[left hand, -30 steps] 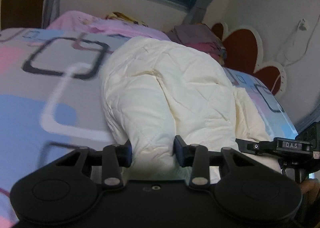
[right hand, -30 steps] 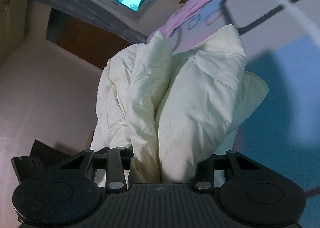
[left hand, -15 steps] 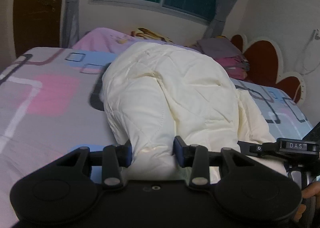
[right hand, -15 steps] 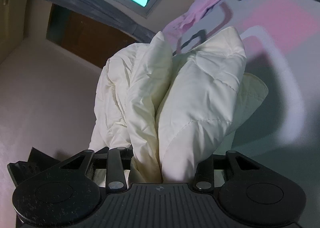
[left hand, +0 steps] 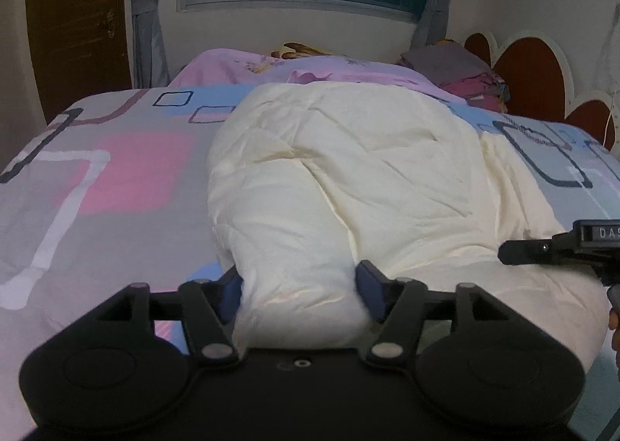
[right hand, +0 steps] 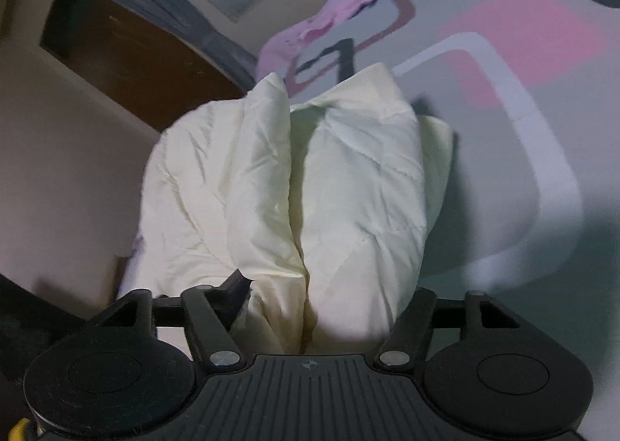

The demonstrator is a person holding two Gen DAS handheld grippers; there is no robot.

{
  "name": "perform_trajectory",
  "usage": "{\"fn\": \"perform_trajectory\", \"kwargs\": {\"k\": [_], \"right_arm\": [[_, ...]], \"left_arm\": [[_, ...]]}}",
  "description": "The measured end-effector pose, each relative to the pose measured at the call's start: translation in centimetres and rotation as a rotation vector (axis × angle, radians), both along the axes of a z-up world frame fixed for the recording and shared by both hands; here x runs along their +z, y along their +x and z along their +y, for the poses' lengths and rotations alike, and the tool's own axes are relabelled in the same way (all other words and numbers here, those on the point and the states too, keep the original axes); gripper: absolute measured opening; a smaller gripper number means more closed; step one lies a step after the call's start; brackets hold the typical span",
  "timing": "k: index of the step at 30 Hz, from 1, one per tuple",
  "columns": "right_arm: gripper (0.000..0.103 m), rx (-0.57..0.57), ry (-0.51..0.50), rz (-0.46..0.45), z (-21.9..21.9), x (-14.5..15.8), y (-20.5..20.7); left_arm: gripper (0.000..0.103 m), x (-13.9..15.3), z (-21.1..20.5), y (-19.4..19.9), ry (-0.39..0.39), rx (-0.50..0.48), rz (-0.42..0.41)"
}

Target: Fold large clothes

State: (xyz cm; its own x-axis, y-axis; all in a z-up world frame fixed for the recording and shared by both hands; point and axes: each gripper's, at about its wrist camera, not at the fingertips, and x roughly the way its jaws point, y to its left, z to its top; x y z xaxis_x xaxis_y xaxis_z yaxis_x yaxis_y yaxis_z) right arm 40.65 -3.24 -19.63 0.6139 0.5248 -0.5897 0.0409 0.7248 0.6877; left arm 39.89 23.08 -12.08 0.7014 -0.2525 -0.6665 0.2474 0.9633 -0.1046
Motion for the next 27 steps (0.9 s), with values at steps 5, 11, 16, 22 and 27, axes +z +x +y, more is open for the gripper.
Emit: {"fn": "perform_trajectory", "kwargs": {"k": [5, 11, 16, 22, 27], "right_arm": [[0.066, -0.014, -0.096, -0.05, 0.3, 3.0, -1.7], [0.066, -0.082, -0.197, -0.154, -0.1, 7.3, -4.9], [0.066, -0.15, -0.276, -0.279, 1.7, 10.1, -4.2], [0.066, -0.142, -0.379, -0.304, 6.8, 8.9, -1.2], [0.062, -0.211, -0.421, -0.22, 6.7, 4.3, 0.5]], "left_arm": [[0.063, 0.8, 0.2, 0.2, 0.025, 0.006, 0.004], [0.061, 2.8, 1.1, -0.4, 0.012, 0.005, -0.059], [0.061, 4.1, 0.8, 0.5, 0.014, 0.006, -0.123], [0.061, 1.8, -0.7, 2.8, 0.028, 0.042, -0.125], [0.066, -0.3, -0.8, 3.6, -0.008, 0.067, -0.106]]}}
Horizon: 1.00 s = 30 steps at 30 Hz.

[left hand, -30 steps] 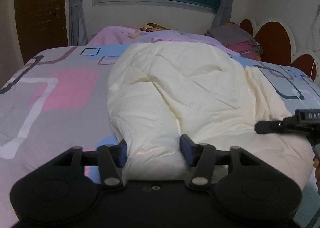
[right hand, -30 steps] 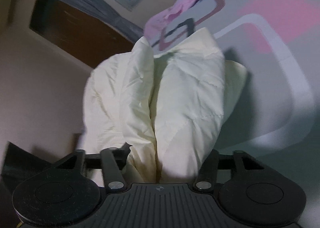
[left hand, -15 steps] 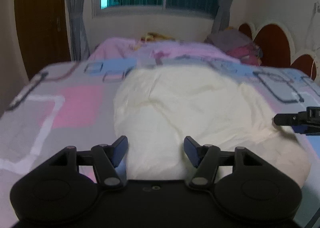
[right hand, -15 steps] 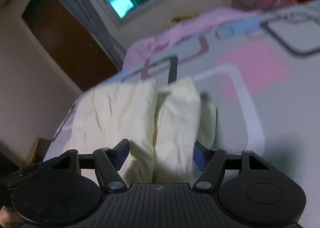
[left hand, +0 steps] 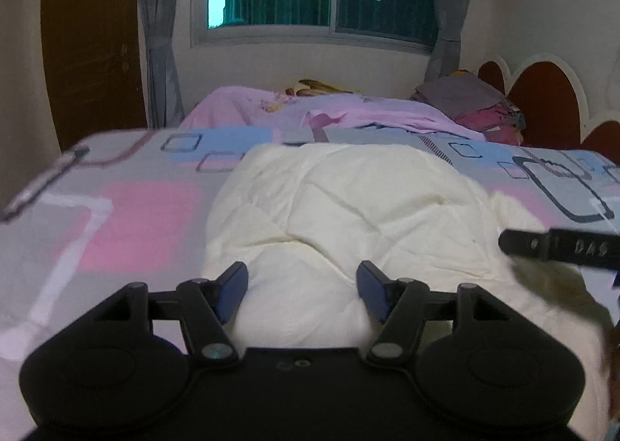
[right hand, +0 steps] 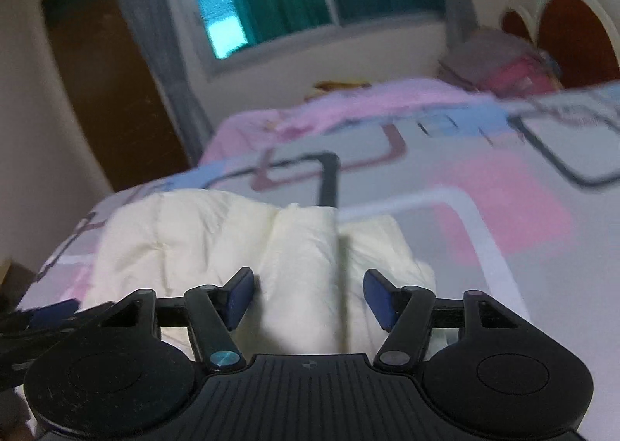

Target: Fold large clothes

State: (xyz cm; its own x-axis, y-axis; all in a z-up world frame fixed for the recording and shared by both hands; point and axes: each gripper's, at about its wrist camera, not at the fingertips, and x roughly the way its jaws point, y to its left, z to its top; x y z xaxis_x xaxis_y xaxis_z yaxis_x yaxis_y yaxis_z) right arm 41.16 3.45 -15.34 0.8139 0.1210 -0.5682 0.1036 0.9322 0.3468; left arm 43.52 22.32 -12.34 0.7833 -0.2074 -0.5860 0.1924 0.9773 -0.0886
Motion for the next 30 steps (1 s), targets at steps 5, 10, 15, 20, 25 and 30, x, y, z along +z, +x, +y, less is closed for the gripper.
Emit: {"fn": "perform_trajectory", "kwargs": {"k": [5, 10, 15, 20, 25, 30], "right_arm": [[0.062, -0.022, -0.043, 0.018, 0.2, -2.6, 1.3], [0.062, -0.041, -0.048, 0.034, 0.2, -5.0, 2.8], [0.062, -0.028, -0.049, 0.05, -0.3, -5.9, 3.2], [0.063, 0.003, -0.059, 0.077, -0.8, -3.4, 2.5], [0.063, 0.047, -0.059, -0.02, -0.6, 0.8, -2.4], [0.063, 0.098, -0.109, -0.03, 0.3, 1.5, -7.9]], "left_arm": [[0.068, -1.4, -0.2, 0.8, -0.017, 0.011, 0.009], [0.068, -2.5, -0.7, 1.5, -0.034, 0.024, -0.005], [0.069, -3.2, -1.1, 2.2, -0.028, 0.038, 0.0], [0.07, -1.8, -1.5, 1.6, 0.06, 0.02, 0.021], [0.07, 1.0, -0.6, -1.0, 0.043, 0.024, 0.046], [0.071, 2.2, -0.2, -5.8, 0.042, 0.02, 0.064]]}}
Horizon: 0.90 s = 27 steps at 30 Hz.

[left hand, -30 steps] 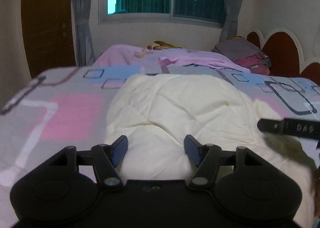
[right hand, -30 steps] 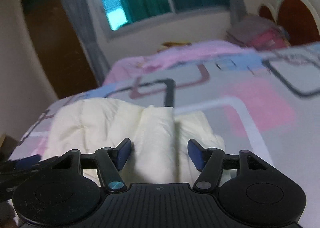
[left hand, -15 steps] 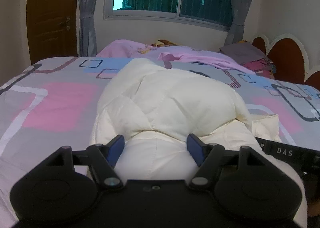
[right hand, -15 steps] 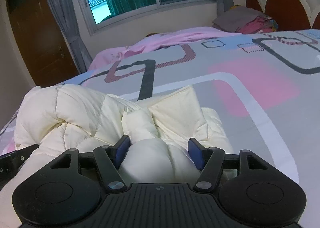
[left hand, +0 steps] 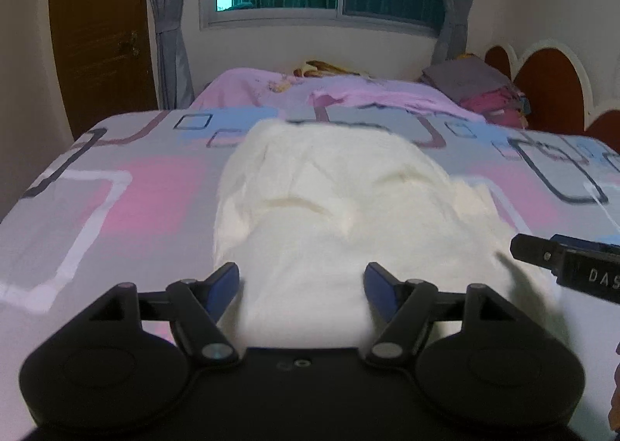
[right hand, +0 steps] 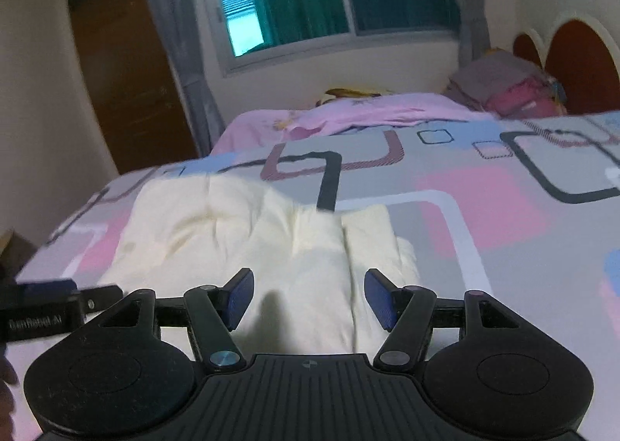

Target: Fold large clothes

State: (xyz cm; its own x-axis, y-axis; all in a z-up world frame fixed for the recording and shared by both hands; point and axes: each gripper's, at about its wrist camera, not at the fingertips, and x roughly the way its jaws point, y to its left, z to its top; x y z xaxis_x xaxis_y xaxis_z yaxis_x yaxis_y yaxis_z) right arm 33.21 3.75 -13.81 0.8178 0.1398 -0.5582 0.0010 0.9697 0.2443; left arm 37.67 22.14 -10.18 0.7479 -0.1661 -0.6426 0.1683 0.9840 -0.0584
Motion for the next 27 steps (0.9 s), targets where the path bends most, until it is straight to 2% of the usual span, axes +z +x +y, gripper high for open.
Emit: {"fn": "perform_trajectory", "kwargs": {"k": [4, 7, 9, 11, 12, 14, 16, 19, 22, 27], "right_arm": [[0.063, -0.007, -0.012, 0.069, 0.0, -2.3, -2.3], [0.063, -0.002, -0.008, 0.108, 0.2, -3.7, -2.3], [0.073, -0.004, -0.001, 0.157, 0.2, -5.0, -1.2], [0.088, -0.02, 0.061, 0.212, -0.8, -6.4, -0.1], [0.09, -0.021, 0.079, 0.224, -1.1, -6.9, 0.1], [0.092, 0.001, 0.033, 0.217, -0.7, -6.9, 0.3], [0.092, 0.003, 0.03, 0.225, -0.6, -6.4, 0.4], [0.092, 0.01, -0.022, 0.169, -0.9, -4.0, -1.3], [0.092, 0.034, -0.004, 0.101, -1.6, -1.1, -5.3], [0.093, 0.07, 0.015, 0.083, -2.1, 3.2, -12.6]], "left_arm": [[0.071, -0.8, -0.1, -2.3, 0.005, 0.033, 0.012], [0.072, -1.2, -0.4, -2.7, 0.019, 0.05, 0.004], [0.073, -1.3, -0.7, -2.6, 0.031, 0.061, 0.0], [0.073, -1.2, -0.9, -2.7, 0.031, 0.075, 0.005], [0.072, -1.0, -0.9, -2.9, 0.03, 0.082, 0.008], [0.071, -0.7, -1.0, -3.2, 0.035, 0.093, 0.013], [0.072, -0.1, -1.1, -4.0, 0.034, 0.105, 0.024], [0.072, 1.4, -1.0, -6.0, 0.018, 0.12, 0.036], [0.074, 3.0, -1.3, -9.2, 0.016, 0.138, 0.034], [0.079, 5.9, -1.7, -15.3, 0.012, 0.149, 0.002]]}}
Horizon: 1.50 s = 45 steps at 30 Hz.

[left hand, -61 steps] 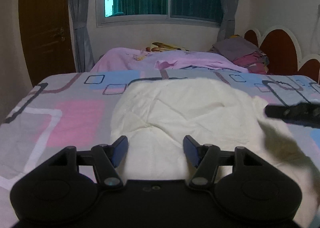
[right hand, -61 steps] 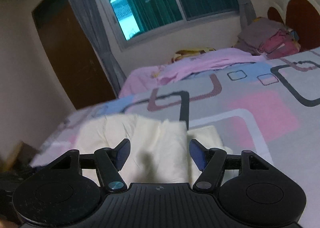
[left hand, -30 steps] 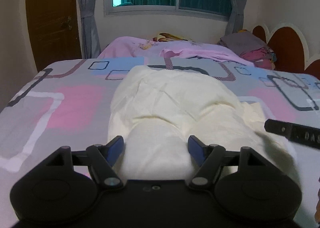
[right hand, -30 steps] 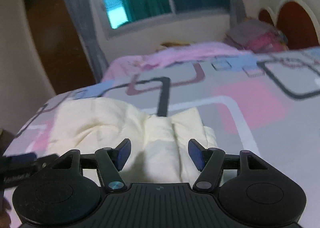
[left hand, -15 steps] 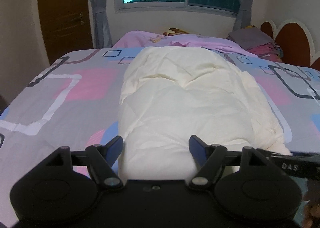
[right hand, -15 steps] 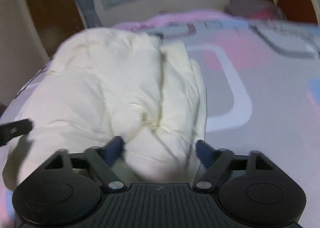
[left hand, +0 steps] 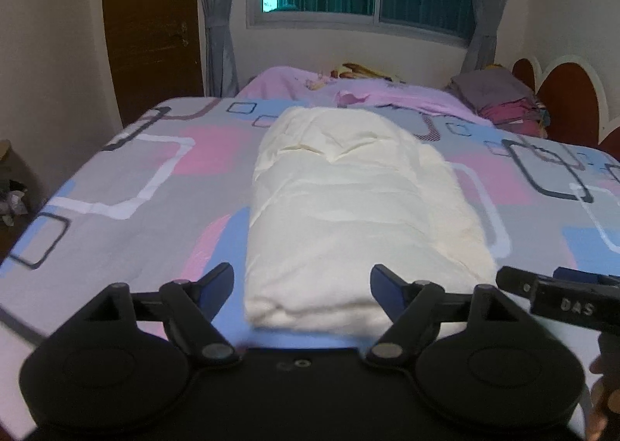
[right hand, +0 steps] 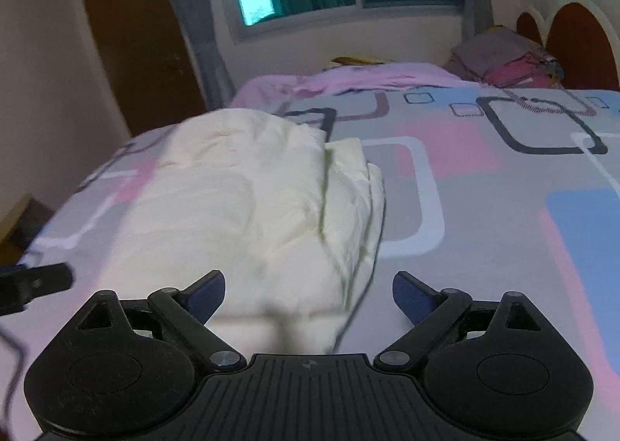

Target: Fold large clothes

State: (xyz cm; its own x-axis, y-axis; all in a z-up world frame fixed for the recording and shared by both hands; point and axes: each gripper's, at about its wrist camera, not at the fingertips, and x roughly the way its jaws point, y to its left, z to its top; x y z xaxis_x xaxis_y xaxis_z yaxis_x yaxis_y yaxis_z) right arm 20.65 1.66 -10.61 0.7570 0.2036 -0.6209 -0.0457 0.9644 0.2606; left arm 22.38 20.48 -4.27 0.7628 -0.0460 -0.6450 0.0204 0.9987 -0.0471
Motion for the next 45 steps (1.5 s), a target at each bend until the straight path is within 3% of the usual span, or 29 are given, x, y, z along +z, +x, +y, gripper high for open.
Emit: {"fn": "perform_trajectory", "kwargs": {"k": [3, 11, 15, 20, 25, 45], "right_arm": [[0.103, 0.006, 0.007, -0.037, -0.5, 2.8, -4.7], [0.103, -0.001, -0.021, -0.097, -0.6, 9.1, -15.3], [0.103, -0.011, -0.046, -0.155, 0.0, 11.3, -19.6], [0.103, -0.027, -0.105, -0.245, 0.5, 13.3, -23.7], [0.103, -0.016, -0.115, -0.252, 1.0, 13.6, -25.4], [0.103, -0.024, -0.116, -0.275, 0.4, 14.2, -27.1]], "left_arm": [[0.081, 1.9, -0.5, -3.9, 0.031, 0.015, -0.021], [0.083, 6.2, -0.8, -13.7, 0.02, 0.006, -0.092], [0.084, 7.6, -1.1, -16.9, 0.025, -0.004, -0.114], [0.083, 8.5, -0.9, -19.6, 0.005, 0.039, -0.086], [0.083, 8.6, -1.1, -21.3, 0.042, 0.047, -0.111], [0.084, 9.4, -0.9, -23.0, 0.029, 0.068, -0.13]]}}
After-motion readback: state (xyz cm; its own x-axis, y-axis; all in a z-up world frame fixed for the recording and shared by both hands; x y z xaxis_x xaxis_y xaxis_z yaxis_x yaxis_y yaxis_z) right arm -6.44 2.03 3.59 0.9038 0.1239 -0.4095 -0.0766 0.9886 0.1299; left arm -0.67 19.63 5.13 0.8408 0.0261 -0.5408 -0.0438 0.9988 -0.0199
